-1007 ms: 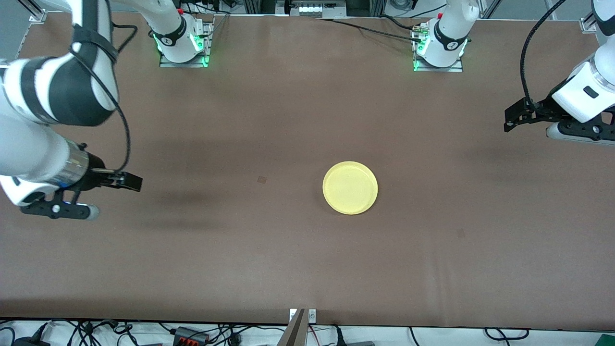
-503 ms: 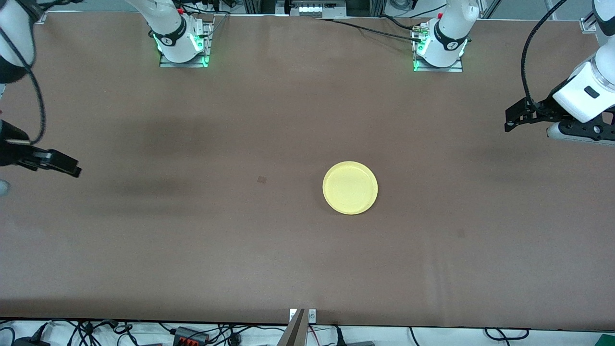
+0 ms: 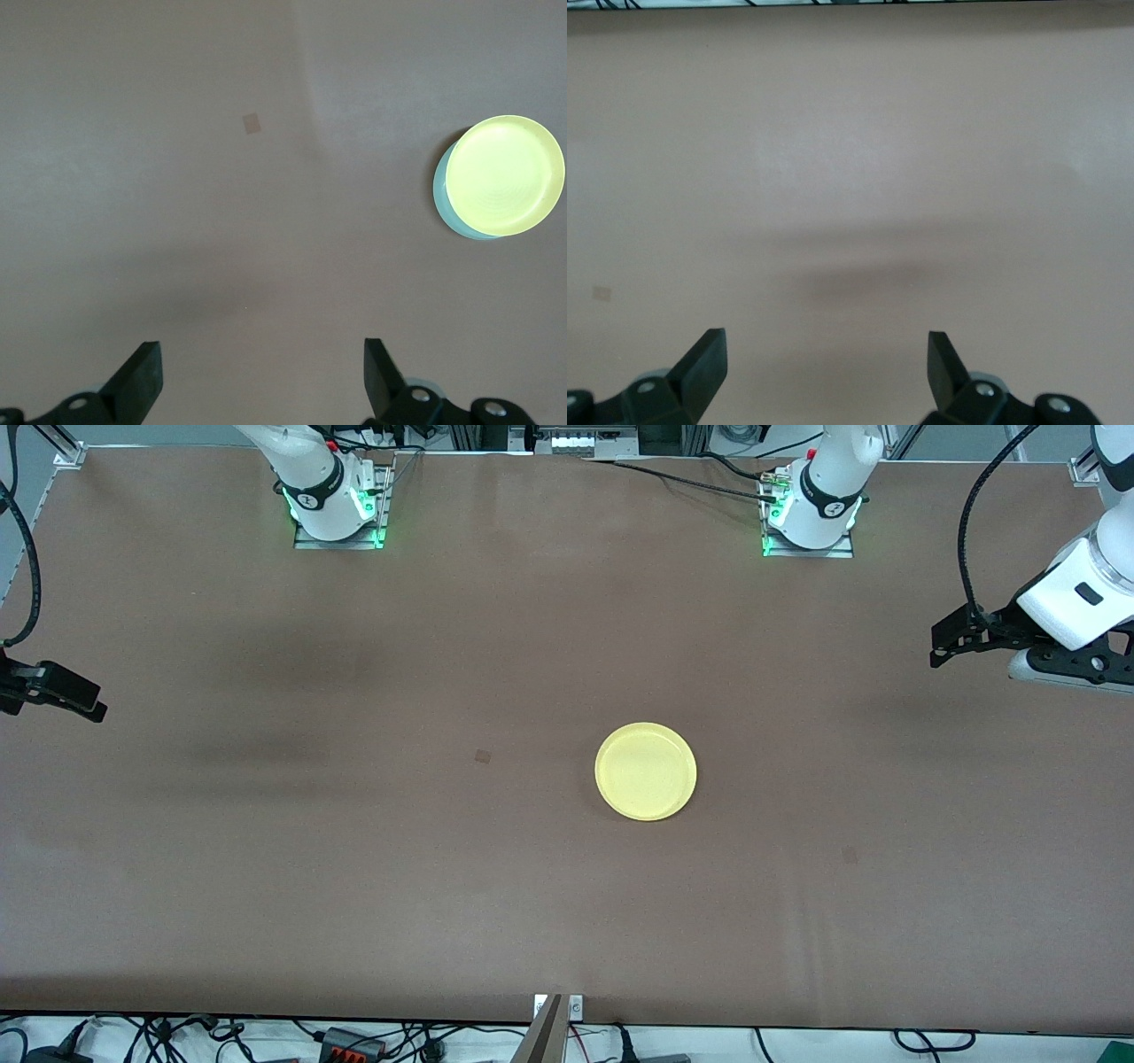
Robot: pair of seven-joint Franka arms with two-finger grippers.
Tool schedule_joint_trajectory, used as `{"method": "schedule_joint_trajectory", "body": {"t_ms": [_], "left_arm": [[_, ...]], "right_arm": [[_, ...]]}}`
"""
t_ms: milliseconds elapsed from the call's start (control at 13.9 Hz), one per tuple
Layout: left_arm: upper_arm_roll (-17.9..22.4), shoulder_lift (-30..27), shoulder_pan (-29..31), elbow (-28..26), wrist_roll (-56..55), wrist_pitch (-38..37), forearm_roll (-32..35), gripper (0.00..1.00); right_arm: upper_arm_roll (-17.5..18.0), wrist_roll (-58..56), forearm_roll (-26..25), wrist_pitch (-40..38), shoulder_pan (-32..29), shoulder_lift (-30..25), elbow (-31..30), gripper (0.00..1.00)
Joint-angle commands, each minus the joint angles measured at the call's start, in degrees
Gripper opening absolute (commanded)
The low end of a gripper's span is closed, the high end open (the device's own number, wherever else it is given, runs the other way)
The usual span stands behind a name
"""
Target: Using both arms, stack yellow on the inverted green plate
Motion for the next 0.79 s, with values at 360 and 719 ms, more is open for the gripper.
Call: {"method": "schedule_joint_trajectory", "body": {"t_ms": [360,719], "left_arm": [[-0.03,-0.66,0.20,0.27,1.26,-1.76,1.08,1.00],[-0.03,-0.49,0.20,0.45,1.26,-1.51,1.08,1.00]], "right_arm": [[-0.81,-1.06,-0.93,2.16,0.81,-9.25,-13.09,1.00],[-0.81,-1.06,-0.93,2.97,0.89,-13.30,-18.92,1.00]]}}
